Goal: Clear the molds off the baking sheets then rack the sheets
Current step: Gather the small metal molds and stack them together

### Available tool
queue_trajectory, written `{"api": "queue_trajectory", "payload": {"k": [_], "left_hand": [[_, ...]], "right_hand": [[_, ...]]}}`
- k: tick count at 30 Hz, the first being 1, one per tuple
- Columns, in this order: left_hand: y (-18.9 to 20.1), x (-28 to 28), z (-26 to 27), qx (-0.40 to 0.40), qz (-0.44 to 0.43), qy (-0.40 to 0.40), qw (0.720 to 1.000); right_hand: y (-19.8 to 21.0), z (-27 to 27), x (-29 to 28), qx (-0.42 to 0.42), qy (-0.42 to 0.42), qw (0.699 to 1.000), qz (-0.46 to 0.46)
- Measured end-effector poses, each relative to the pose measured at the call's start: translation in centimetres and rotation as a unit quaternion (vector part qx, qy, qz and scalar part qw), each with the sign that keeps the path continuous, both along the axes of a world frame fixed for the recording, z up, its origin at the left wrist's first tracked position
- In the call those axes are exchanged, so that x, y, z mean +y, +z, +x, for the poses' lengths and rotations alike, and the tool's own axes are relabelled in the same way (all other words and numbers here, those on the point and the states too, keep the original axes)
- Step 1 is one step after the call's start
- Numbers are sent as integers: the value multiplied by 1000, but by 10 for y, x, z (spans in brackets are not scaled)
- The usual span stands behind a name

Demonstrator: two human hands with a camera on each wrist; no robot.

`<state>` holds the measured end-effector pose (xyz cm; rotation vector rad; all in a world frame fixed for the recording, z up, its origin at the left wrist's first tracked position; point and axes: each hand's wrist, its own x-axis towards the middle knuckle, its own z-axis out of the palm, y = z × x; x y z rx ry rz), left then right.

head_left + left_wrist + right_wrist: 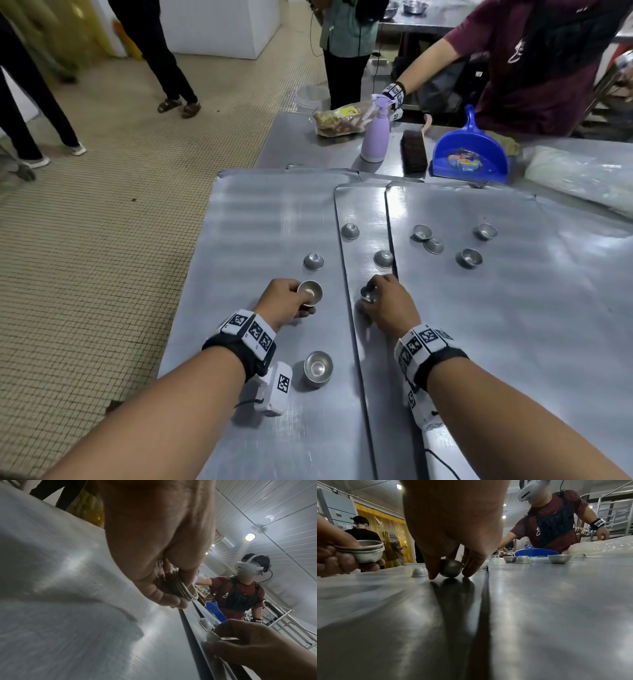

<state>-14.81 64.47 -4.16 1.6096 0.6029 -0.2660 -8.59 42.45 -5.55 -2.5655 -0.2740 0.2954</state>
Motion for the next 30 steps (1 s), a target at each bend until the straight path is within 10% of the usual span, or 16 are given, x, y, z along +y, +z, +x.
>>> {"api": "queue_trajectory", "payload": {"k": [15, 25, 30], "left_hand": [[-9, 3, -13, -27, 31, 19, 999], [1, 11, -13, -35, 34, 62, 997], [15, 14, -9, -60, -128, 146, 979]], "right_hand": [[5, -10, -1, 19, 8, 998, -59], [40, -14, 44, -27, 65, 995, 64], [47, -19, 76, -38, 103, 988, 105]]}}
